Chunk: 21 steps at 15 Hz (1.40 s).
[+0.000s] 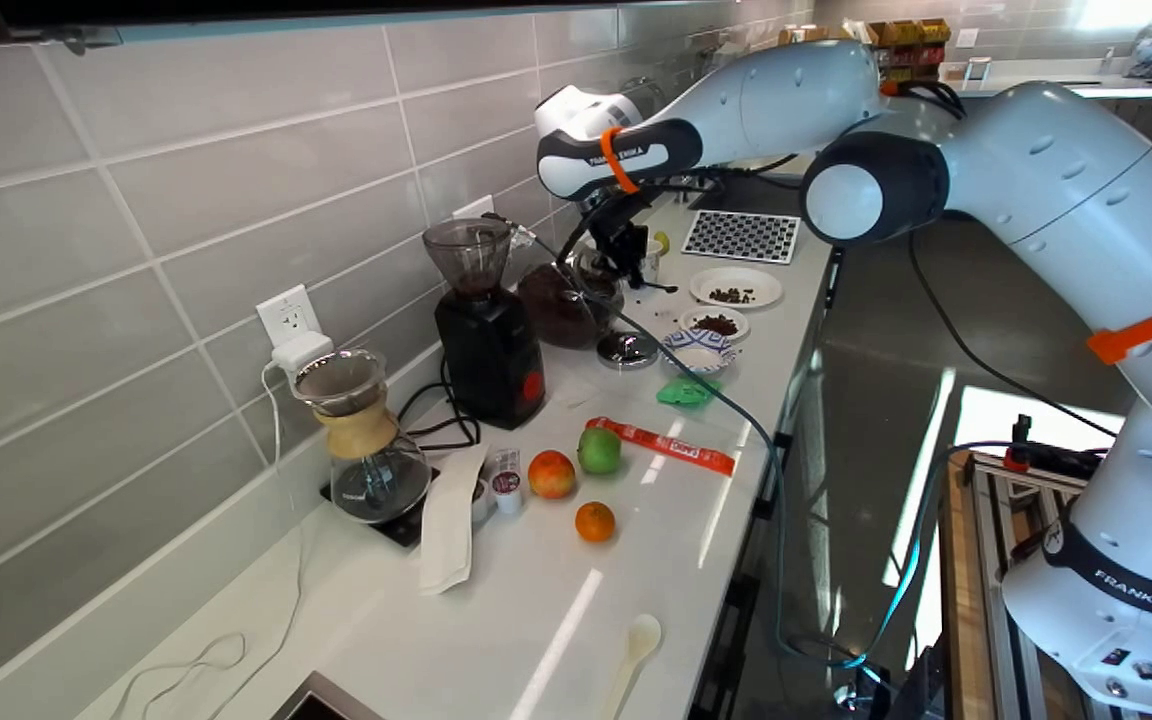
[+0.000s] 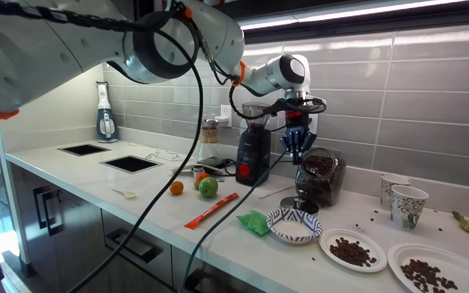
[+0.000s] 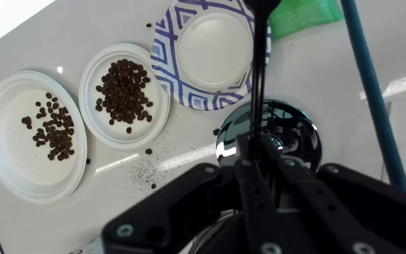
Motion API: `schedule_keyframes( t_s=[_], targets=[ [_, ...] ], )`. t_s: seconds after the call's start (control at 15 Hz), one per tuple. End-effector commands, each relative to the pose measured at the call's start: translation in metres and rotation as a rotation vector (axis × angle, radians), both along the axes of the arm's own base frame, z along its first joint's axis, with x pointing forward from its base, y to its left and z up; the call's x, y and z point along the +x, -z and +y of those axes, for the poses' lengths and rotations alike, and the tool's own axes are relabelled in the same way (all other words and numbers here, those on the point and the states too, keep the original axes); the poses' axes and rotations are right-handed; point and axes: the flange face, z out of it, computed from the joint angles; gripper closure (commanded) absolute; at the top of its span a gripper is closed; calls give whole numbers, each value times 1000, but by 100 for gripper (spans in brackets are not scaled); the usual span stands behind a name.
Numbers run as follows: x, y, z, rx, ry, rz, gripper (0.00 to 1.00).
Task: Use the black ladle to take some coffee beans from the glass container and place them in the black and white bowl.
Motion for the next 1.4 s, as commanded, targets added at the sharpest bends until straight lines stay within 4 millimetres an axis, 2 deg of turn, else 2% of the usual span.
schedule_keyframes(
  t_s=[0.0,0.33,0.47,0.67,0.87,1.13,1.33],
  targets=[
    [0,0,0,0,0,1,98],
    [1,-5,30,9,-85,-9,98],
    [-5,-1,40,15,-72,-7,98],
    [-28,2,40,17,41,19,98],
    [-53,-3,32,8,193,9,98],
    [-78,-11,33,-7,280,-48,98],
    [-98,-10,35,7,326,-105,98]
  ],
)
